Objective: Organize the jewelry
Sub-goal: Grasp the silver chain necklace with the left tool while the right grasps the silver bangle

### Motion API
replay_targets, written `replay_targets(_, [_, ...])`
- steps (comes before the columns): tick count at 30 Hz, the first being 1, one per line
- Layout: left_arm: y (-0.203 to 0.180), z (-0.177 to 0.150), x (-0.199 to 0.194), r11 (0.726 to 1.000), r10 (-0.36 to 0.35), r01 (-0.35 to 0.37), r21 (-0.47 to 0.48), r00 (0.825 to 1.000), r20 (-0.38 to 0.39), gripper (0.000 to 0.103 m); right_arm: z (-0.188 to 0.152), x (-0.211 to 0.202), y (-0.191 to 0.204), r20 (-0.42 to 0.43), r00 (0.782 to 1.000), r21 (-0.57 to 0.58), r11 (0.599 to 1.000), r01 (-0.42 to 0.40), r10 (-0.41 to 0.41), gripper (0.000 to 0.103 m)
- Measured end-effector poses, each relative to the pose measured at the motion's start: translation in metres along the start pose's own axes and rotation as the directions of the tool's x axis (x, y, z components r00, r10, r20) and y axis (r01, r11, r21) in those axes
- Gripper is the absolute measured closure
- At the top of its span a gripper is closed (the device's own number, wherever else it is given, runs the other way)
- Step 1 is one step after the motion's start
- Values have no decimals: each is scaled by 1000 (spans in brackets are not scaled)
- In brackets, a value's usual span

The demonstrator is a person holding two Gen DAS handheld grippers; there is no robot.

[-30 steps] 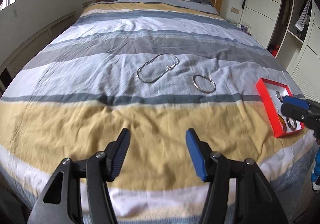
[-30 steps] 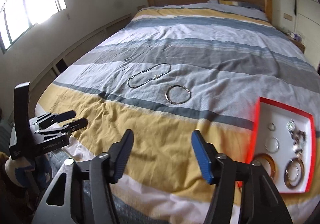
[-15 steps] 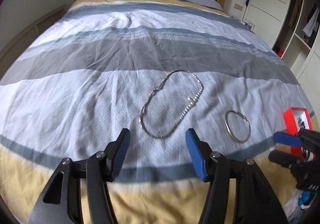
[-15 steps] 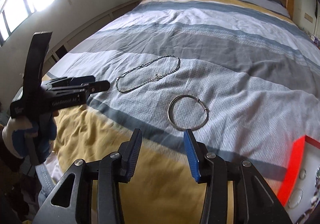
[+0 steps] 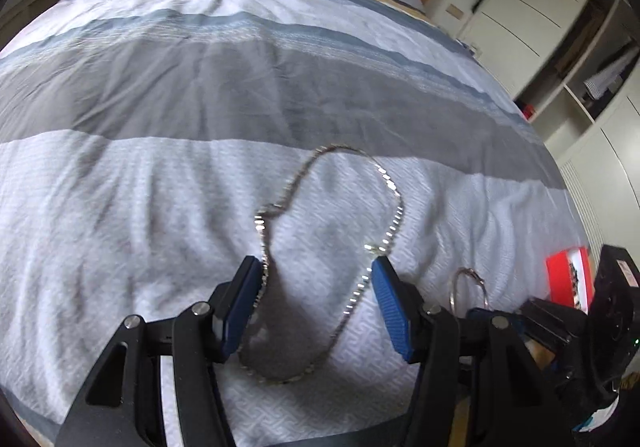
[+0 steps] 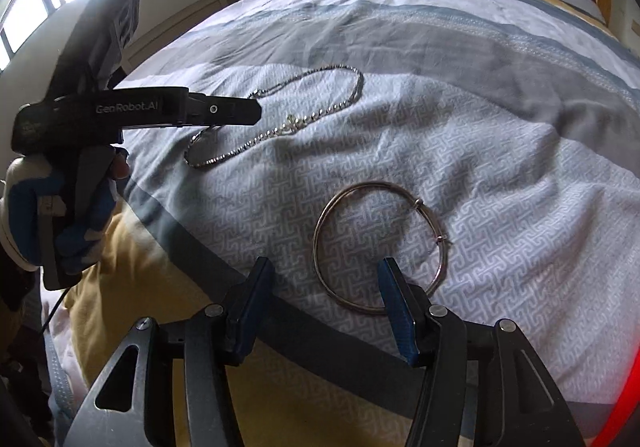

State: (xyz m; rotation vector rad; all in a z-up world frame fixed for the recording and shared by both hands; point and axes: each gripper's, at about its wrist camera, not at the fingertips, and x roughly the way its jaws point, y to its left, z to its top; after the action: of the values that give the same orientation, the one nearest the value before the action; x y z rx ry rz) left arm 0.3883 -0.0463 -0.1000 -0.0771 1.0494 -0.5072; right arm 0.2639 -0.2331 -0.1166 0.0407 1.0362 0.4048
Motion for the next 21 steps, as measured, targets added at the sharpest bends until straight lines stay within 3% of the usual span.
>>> replay_targets(4, [-16, -8, 11, 997, -11, 13, 71, 1000, -30, 47, -3, 3, 0, 12, 1000, 13, 1000, -4, 4, 51])
replay_targets(8, [-32, -15, 20, 988, 68, -62, 143, 997, -36, 48, -7, 1, -1, 11, 1000, 26, 1000, -3, 3, 80])
replay_targets(10, [-37, -17, 20, 983, 110, -105, 152, 993, -29, 59, -10, 0, 0, 6, 1000, 31, 1000, -2, 1, 88])
replay_targets(12, [-34, -18, 17, 987, 114, -110, 118, 993, -33, 92, -13, -3, 4, 4, 1000, 38, 999, -5, 4, 95])
replay_targets(13, [-31, -20, 14, 990, 104, -101, 95, 994, -34, 97, -16, -6, 5, 5, 1000, 43, 999, -7, 7, 98])
replay_targets(21, [-44, -53, -31, 991, 115, -116, 65, 993, 8, 101, -41, -40, 14, 71, 995, 118, 990, -72, 64, 99])
